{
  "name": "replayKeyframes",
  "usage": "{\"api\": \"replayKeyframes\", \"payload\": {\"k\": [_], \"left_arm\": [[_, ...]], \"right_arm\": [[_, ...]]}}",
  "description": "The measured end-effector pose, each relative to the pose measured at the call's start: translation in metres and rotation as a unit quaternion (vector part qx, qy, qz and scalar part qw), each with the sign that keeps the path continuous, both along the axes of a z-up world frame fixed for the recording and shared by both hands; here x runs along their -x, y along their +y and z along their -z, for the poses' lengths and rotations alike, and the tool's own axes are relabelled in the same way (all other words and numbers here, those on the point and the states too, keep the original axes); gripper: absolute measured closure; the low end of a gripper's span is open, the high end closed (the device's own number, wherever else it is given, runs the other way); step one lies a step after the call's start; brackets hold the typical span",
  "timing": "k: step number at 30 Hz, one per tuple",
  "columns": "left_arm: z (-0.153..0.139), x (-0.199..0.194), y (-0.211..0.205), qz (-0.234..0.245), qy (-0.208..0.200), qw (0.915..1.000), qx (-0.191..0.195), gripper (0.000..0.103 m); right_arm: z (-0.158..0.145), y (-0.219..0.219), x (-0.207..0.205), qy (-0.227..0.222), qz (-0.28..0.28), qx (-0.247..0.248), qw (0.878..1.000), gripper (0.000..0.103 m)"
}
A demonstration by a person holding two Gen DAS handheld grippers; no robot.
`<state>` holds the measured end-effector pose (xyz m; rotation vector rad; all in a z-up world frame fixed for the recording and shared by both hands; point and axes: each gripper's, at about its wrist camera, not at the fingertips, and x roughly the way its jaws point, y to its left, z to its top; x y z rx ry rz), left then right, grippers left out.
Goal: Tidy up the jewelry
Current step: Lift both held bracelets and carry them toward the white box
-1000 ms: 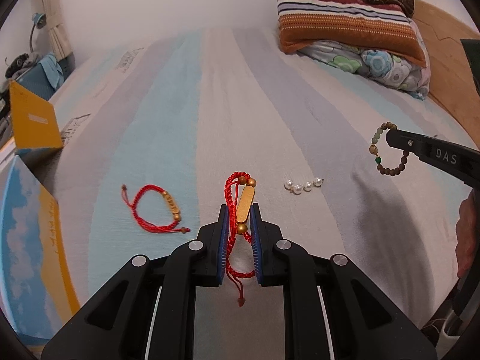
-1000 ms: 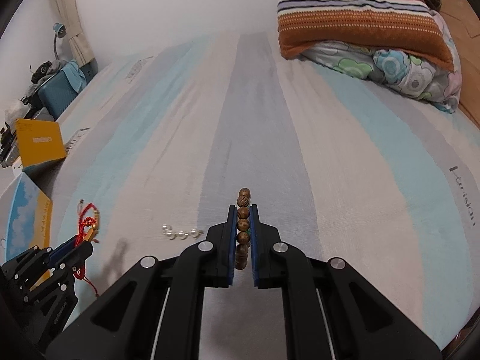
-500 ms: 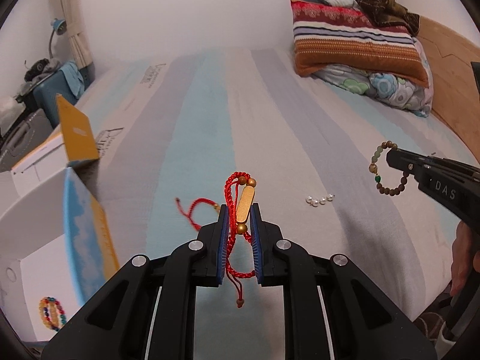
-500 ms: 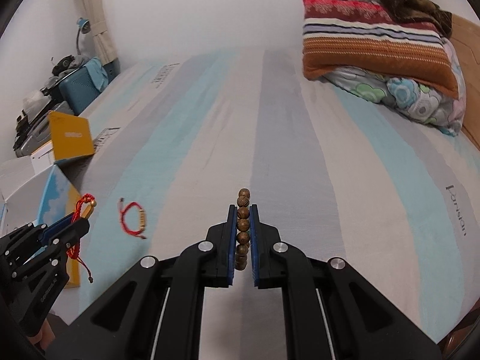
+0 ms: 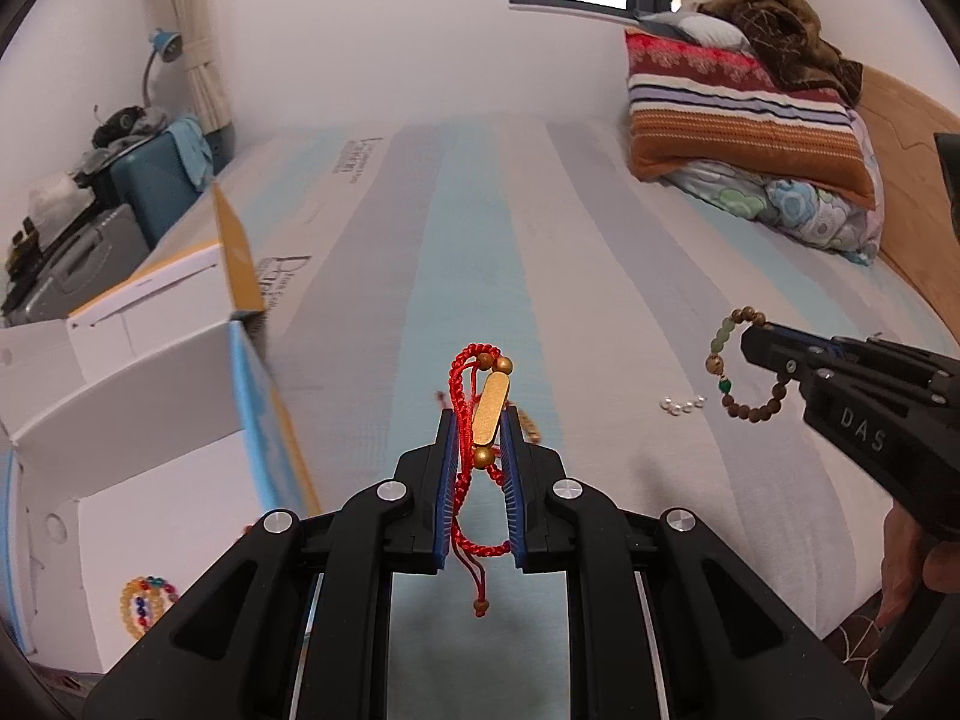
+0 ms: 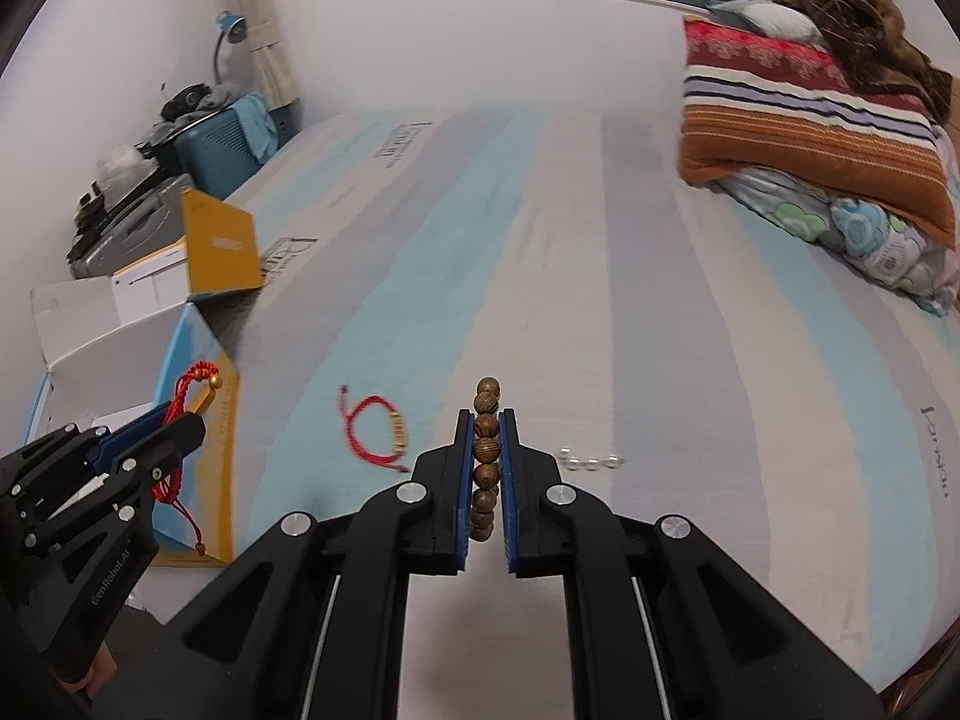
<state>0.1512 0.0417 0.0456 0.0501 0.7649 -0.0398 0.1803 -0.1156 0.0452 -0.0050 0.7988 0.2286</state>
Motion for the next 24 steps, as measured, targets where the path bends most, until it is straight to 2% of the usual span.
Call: {"api": "replayKeyframes", "payload": {"k": [16,24], "left_arm": [[-0.035,0.042,0.076,-0.054,-0.034,0.9979,0.002,0.089],[-0.038,0.061,0.120,-0.087,-0.034,0.9956,-0.004,0.089]], "right_arm": [[-0.026,0.095,0.024,-0.023,-0.064,-0.006,0.998,0.096],[-0.041,0.147,0.039,-0.035,-0.103,-0.006,0.994,0.096]]}}
